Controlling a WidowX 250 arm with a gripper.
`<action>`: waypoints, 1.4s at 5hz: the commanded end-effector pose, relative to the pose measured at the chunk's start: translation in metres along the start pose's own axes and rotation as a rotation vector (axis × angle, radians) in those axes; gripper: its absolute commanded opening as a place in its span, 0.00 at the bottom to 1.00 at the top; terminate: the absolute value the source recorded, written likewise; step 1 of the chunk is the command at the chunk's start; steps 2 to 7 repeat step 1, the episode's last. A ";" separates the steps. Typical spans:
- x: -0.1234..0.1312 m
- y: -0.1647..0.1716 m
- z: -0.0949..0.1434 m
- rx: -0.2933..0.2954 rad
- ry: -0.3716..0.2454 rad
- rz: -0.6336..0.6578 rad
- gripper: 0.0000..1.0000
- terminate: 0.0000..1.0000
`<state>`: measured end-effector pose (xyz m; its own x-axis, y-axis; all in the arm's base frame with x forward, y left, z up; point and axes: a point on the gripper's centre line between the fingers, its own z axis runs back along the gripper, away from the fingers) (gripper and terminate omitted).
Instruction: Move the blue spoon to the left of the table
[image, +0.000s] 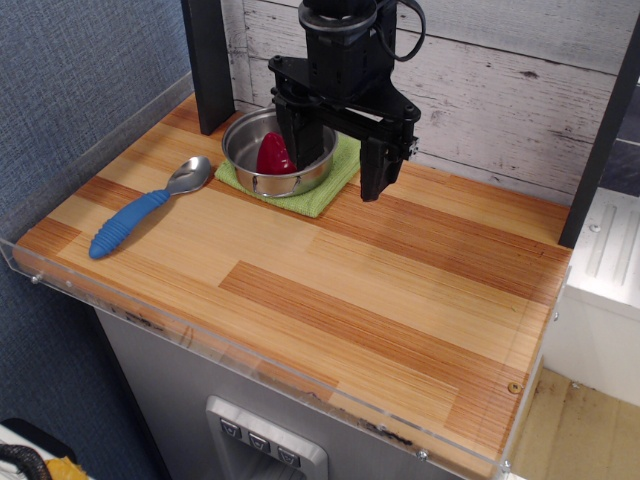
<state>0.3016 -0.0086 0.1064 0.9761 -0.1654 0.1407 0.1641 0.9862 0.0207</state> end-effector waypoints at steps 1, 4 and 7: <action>-0.006 -0.009 0.013 0.006 -0.034 -0.009 1.00 1.00; -0.006 -0.009 0.013 0.006 -0.034 -0.009 1.00 1.00; -0.006 -0.009 0.013 0.006 -0.034 -0.009 1.00 1.00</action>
